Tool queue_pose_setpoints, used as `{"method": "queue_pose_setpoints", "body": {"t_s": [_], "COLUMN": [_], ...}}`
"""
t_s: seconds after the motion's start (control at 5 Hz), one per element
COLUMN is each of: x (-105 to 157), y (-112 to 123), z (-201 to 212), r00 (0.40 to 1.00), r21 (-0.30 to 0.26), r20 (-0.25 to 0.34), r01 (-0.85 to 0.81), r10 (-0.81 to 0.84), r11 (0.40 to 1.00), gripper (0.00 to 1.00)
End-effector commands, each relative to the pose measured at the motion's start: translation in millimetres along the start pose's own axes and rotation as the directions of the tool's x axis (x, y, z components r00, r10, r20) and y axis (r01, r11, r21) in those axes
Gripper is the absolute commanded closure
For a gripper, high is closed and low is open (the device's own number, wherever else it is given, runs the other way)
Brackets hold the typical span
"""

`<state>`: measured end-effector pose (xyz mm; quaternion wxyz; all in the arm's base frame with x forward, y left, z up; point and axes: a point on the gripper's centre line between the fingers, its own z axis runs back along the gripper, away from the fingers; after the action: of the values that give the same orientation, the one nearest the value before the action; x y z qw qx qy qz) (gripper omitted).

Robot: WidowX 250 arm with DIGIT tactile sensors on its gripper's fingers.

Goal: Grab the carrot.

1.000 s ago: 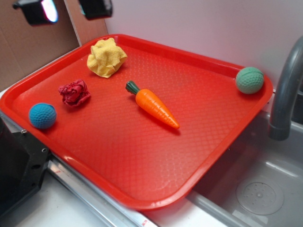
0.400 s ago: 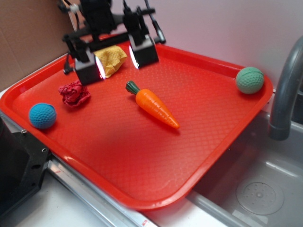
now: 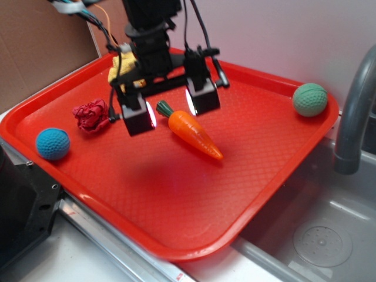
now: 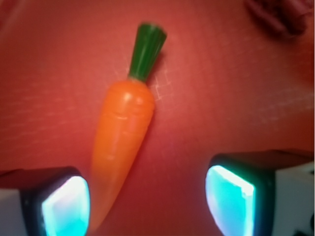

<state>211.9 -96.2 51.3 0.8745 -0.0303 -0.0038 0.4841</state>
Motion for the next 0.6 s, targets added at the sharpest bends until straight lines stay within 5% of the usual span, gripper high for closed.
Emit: {"method": "queue_pose_setpoints", "body": {"t_s": [0.0, 0.2, 0.4], "x": [18.6, 19.1, 24.9], "y": [-19.7, -21.0, -23.8], "z": [-13.2, -22.6, -29.5], "r00": [0.999, 0.999, 0.998], "r21": [-0.024, -0.014, -0.014], "r20": [0.039, 0.043, 0.061], "r01": [-0.036, -0.025, -0.027], "r10": [0.037, 0.026, 0.028], "r11": [0.999, 1.0, 1.0], "gripper": [0.0, 0.0, 1.0]}}
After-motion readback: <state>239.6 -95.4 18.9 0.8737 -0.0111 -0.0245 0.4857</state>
